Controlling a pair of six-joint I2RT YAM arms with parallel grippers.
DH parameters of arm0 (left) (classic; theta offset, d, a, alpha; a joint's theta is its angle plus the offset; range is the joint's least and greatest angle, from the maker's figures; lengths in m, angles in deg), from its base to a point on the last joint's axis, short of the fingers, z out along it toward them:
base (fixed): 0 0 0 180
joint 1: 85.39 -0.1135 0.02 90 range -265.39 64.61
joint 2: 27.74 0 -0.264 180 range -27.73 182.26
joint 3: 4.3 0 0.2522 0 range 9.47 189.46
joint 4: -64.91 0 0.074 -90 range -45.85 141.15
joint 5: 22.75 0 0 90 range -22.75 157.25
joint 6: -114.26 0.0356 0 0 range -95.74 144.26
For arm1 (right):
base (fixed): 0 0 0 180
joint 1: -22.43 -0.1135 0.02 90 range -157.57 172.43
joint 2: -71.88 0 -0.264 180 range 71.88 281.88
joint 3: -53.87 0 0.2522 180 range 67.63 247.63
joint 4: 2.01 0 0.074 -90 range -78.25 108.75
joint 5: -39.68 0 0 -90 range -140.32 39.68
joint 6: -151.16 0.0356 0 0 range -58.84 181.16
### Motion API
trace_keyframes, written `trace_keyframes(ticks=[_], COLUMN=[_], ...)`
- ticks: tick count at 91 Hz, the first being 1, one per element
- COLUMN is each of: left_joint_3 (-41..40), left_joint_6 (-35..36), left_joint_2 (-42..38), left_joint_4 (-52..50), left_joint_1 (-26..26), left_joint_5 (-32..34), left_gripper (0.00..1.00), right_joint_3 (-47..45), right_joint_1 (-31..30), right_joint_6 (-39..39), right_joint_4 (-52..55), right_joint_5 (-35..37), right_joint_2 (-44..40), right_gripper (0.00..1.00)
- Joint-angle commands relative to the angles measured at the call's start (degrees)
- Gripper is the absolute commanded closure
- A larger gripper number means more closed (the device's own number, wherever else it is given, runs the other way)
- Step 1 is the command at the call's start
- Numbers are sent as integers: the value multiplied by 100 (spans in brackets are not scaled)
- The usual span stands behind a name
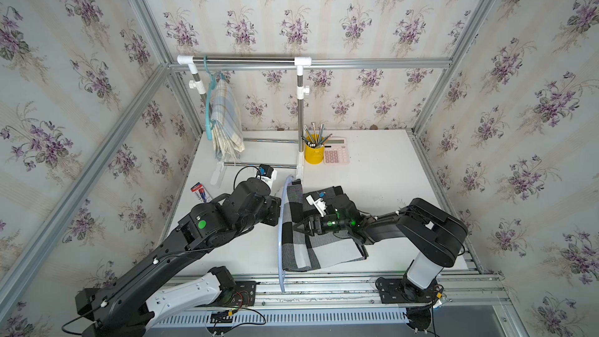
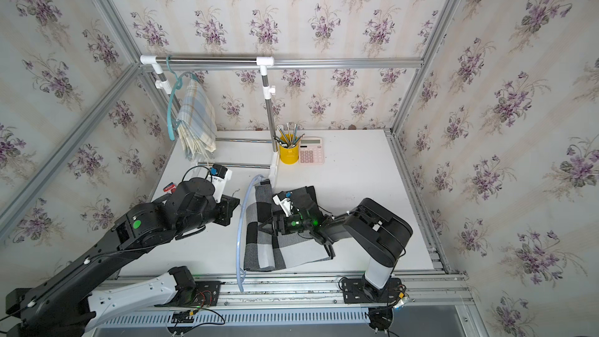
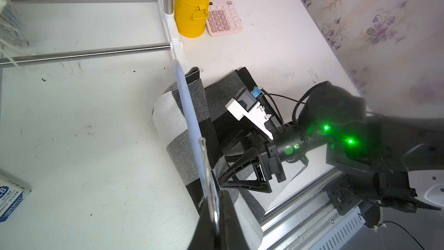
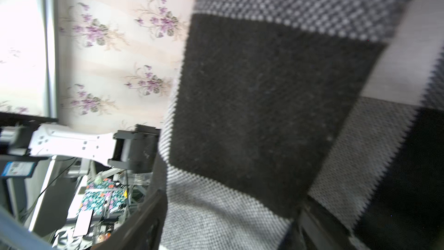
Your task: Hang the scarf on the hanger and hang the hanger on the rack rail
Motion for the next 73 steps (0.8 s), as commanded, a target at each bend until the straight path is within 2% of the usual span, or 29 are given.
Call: trace_keyframes(ticks=[1,15,22,30,44,58,73], left_joint_3=[45,32,14,-6,-11,41,524], left_joint_6=[72,64,60,59,-12,-291,-449], left_joint_2=[-11,-18,-35,-81,-169,-289,-118], left_joint_4=[164,169,151,125,91,-47,-530], left_joint_1=[3,4,2,4,3,-6,-64], left_joint_5=[-29,-38,-25,15,155,511,1038], left_gripper=[100,100,100,100,100,100,100], right_joint_3=[-62,-164,-184,-190,-210,-233,-64], right_joint_1=[15,39,52,82,105,130,250], right_joint_6=[547,1114,1411,1610,1637,1492,912], right_joint_4=[-1260,-2304,-2868,-3224,-3206,-2163,-297], right_joint_5=[-452,-655,-762,-854,-802,-559,-416], right_joint_2=[200,578,760,879,774,92,-1085], right_gripper=[25,36,47,65,100,100,100])
